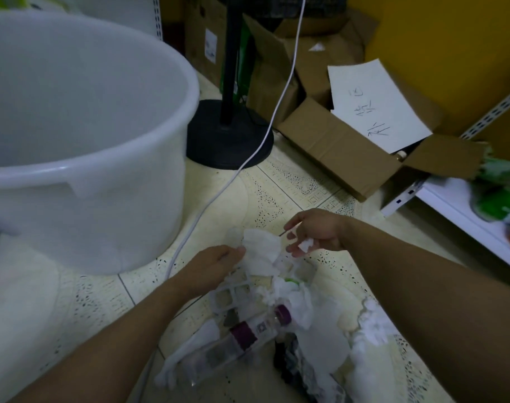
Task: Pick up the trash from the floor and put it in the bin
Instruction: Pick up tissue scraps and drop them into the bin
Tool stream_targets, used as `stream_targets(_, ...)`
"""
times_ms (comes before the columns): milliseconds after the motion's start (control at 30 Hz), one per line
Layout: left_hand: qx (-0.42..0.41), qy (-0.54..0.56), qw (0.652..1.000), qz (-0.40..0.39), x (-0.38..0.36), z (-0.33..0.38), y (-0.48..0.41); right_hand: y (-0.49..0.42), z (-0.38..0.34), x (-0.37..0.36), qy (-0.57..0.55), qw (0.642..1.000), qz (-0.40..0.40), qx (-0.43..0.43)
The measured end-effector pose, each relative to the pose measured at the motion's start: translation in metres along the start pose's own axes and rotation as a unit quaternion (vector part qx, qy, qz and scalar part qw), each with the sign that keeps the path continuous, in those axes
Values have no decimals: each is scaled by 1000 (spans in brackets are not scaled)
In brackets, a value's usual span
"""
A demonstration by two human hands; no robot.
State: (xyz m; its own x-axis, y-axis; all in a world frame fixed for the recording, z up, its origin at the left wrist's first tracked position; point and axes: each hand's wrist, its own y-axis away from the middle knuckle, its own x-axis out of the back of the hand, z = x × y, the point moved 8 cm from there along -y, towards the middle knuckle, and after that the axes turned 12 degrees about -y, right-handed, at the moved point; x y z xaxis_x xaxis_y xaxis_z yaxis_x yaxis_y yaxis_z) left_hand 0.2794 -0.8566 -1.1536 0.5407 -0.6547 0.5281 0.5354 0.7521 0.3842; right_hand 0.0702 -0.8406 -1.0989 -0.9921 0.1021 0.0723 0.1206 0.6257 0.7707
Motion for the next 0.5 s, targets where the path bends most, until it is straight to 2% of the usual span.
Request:
stream_targets(100, -35, -15, 995, 93, 18, 23, 4, 10, -10, 4, 0, 1000, 2, 18)
stream_targets(200, -84, -22, 987, 134, 36, 46, 10, 24, -32, 2, 35, 997, 17, 63)
stream_targets(267, -78, -40, 984, 155, 52, 63, 11, 34, -51, 1, 42, 994, 29, 96)
stream_targets(400, -70, -45, 974, 210, 99, 108, 20, 60, -95, -7, -19, 983, 37, 178)
stream_targets(500, -107, -77, 957, 258, 146, 156, 40, 82, -133, -17, -43, 963, 54, 261)
